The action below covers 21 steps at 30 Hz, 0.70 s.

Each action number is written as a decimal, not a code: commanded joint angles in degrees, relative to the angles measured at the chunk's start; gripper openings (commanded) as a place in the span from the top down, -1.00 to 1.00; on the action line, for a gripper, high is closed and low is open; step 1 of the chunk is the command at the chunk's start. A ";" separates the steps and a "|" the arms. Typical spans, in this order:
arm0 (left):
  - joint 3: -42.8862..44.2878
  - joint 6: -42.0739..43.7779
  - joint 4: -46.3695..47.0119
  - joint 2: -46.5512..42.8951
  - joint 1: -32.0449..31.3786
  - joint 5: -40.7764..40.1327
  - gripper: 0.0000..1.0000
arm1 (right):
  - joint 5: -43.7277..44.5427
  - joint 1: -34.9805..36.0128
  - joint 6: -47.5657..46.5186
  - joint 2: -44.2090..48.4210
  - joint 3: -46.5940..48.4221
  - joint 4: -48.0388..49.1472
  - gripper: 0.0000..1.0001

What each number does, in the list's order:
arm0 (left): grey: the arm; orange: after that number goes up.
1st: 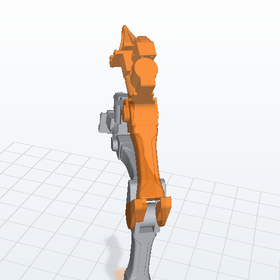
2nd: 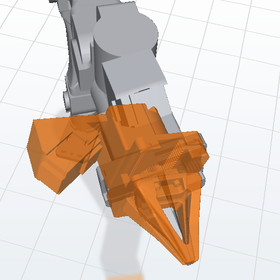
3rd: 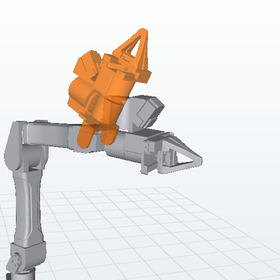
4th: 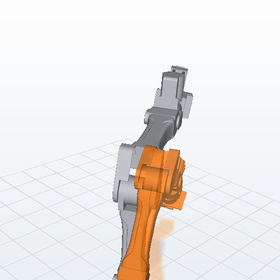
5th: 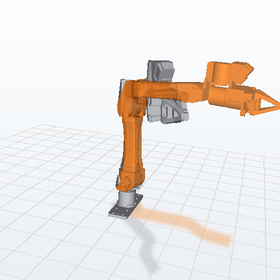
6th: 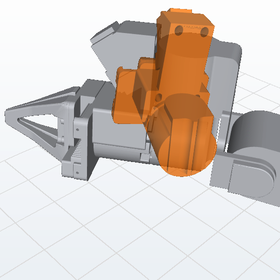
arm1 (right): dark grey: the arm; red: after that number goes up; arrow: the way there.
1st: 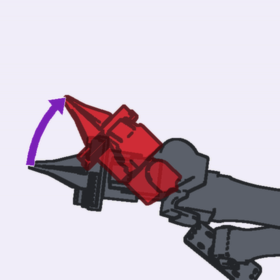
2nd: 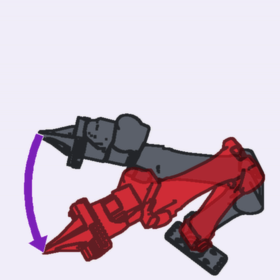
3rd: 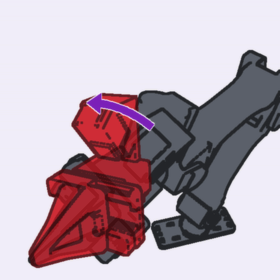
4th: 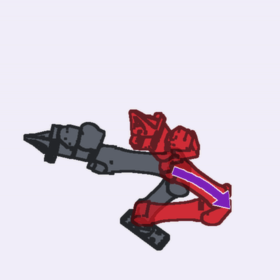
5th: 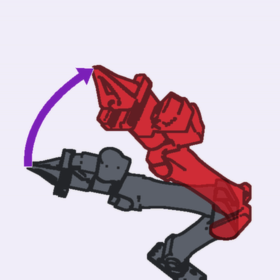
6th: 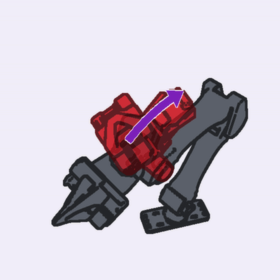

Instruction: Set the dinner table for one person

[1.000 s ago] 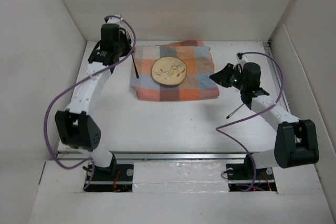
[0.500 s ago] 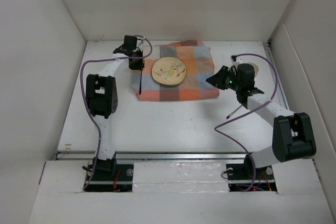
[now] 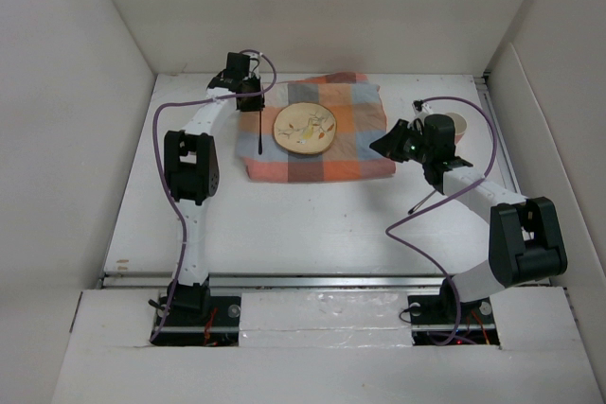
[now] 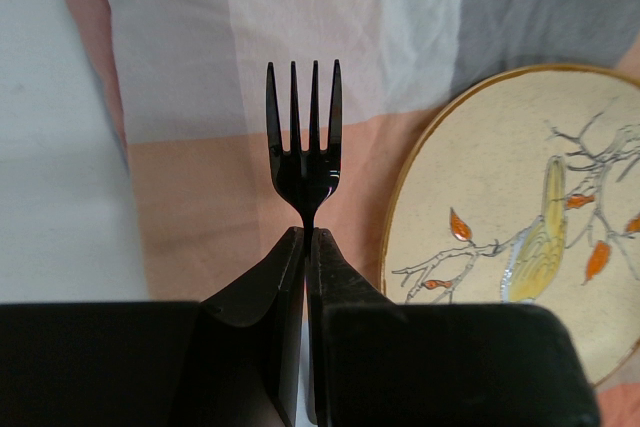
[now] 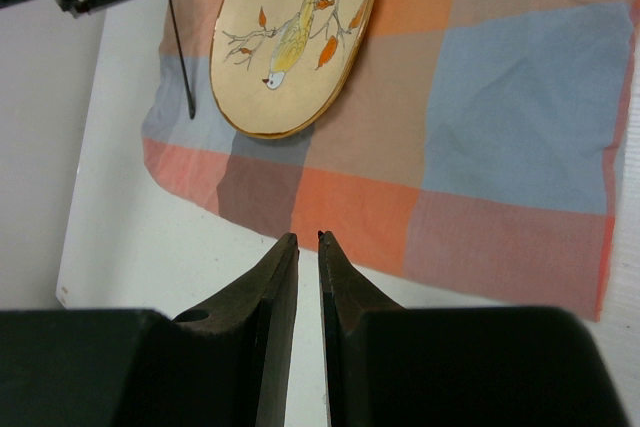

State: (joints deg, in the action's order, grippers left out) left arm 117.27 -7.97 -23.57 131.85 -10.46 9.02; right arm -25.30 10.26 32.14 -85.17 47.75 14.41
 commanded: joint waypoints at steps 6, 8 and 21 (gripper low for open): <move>0.59 -1.17 -1.21 2.97 -0.09 0.91 1.00 | 1.22 1.16 -1.55 -0.09 2.61 1.49 0.59; 0.59 -1.44 -1.21 3.59 -0.09 0.83 1.00 | 1.39 1.16 -1.64 0.00 2.96 1.41 0.56; -0.91 -3.98 -0.07 -1.06 -0.09 1.09 -0.22 | 9.38 2.22 -2.09 3.86 2.18 -2.72 0.19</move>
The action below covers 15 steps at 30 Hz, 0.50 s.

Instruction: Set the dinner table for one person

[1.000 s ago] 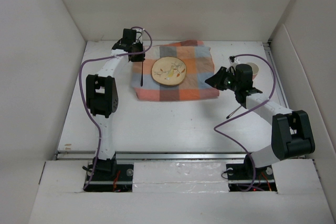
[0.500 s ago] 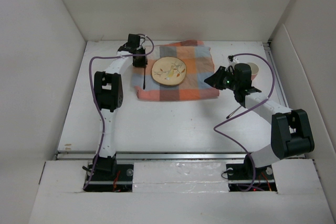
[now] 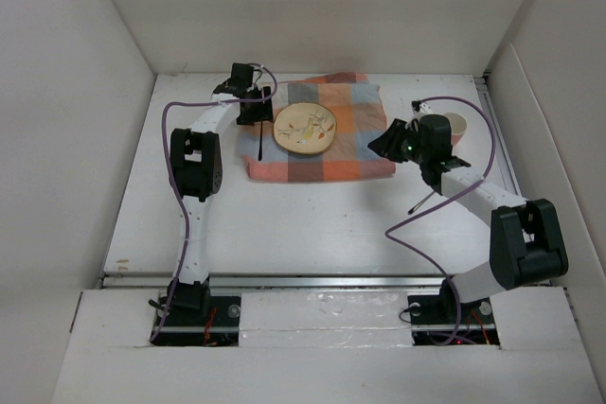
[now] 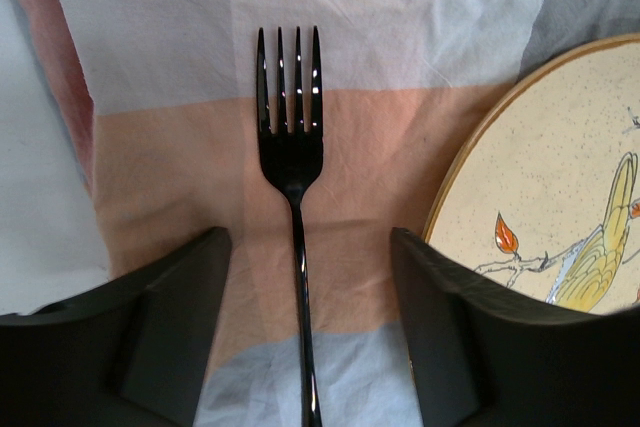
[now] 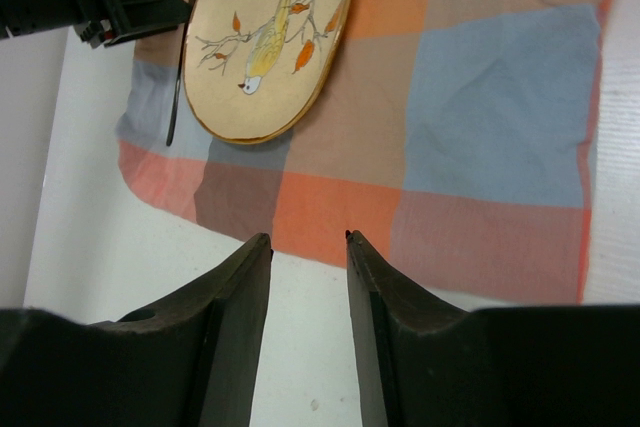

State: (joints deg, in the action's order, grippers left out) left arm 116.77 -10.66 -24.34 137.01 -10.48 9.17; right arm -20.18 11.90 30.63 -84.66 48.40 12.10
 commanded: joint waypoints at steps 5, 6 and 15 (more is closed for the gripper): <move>-3.38 -3.84 4.19 -16.67 -0.59 1.38 -0.42 | 11.29 1.11 0.39 10.99 -5.49 -3.82 1.00; -6.00 -4.37 5.17 -19.04 -0.59 0.94 -0.43 | 12.61 1.11 0.31 12.23 -6.56 -4.97 1.00; -52.00 -15.26 20.37 -73.89 -0.59 8.31 1.00 | 24.67 -1.34 3.38 27.09 -22.91 -10.33 0.92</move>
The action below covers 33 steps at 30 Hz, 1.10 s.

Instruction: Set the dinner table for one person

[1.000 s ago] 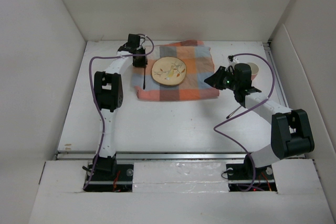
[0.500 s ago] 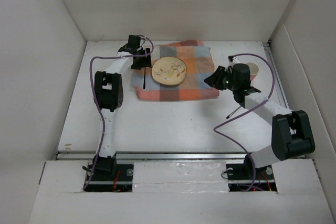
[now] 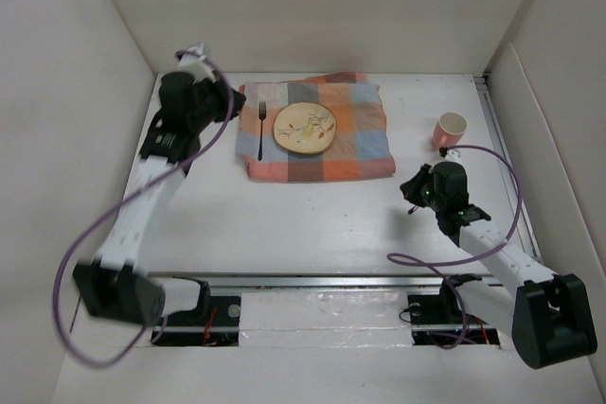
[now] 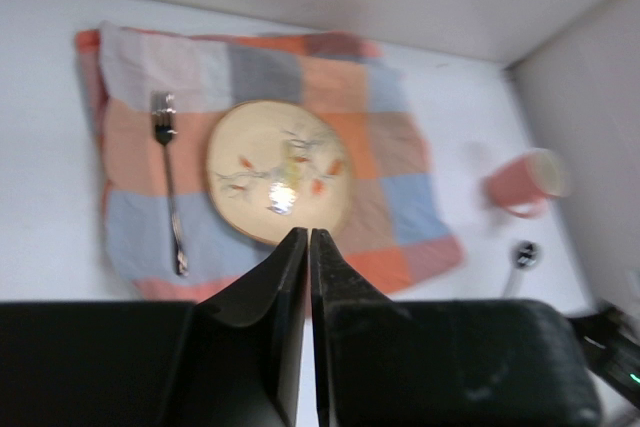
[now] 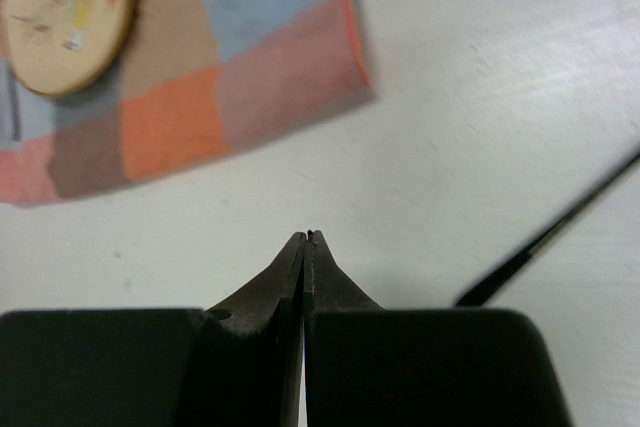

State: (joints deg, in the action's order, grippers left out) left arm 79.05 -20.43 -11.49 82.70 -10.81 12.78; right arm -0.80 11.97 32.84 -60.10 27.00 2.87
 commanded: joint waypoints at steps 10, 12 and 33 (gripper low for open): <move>-30.70 -0.86 -0.73 -51.84 -8.25 3.32 0.70 | 2.65 -14.59 -0.06 -11.35 7.36 -10.70 0.38; -31.31 0.03 -1.08 -53.94 -11.68 0.51 0.64 | 1.24 -17.40 -0.23 -16.09 9.29 -11.22 0.38; -35.45 2.05 -2.22 -62.65 -21.62 -8.55 0.58 | 4.93 -18.99 -1.63 -29.81 20.89 -19.83 0.44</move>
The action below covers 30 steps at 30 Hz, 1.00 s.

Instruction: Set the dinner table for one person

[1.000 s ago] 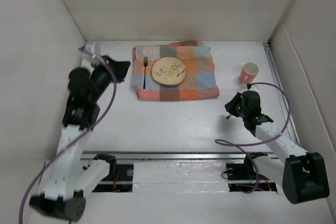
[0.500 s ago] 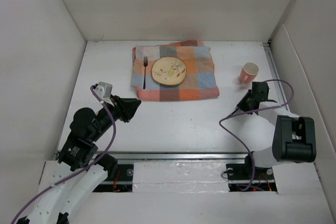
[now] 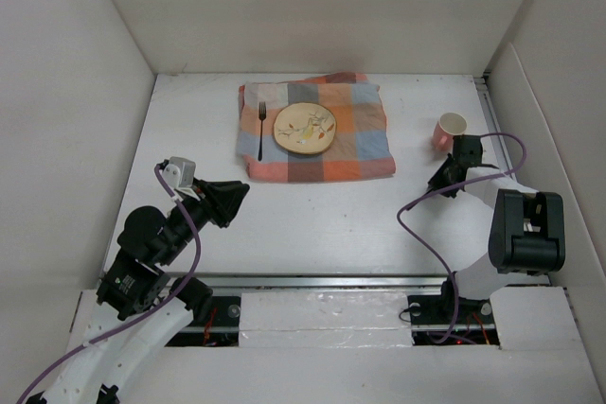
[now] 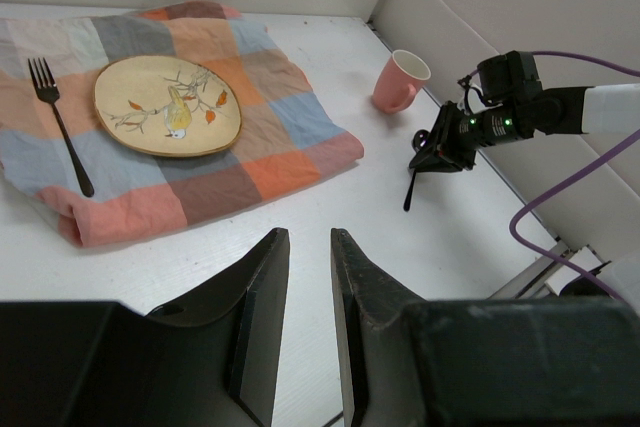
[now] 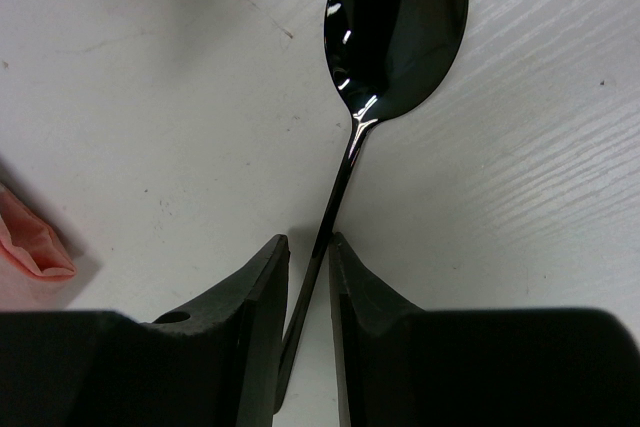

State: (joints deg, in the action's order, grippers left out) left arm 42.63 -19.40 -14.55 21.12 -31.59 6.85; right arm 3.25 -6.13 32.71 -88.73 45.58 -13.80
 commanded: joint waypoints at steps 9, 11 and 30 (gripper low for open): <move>1.23 1.12 -0.22 -1.35 -1.36 -6.24 0.57 | -2.72 -3.19 -2.83 3.17 -1.00 -3.69 1.00; 1.31 1.20 -0.31 -0.48 -1.36 -6.24 0.57 | -4.63 -1.26 -2.39 8.89 -2.60 -3.42 1.00; 0.87 1.38 1.01 7.44 -0.14 -9.75 0.38 | -16.43 24.50 -15.13 -28.56 58.35 -13.97 1.00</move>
State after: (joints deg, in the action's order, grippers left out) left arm 42.65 -18.50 -16.01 27.86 -32.45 -2.20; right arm -11.35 18.83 21.15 -111.09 96.31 -23.57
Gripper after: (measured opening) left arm 0.309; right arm 0.019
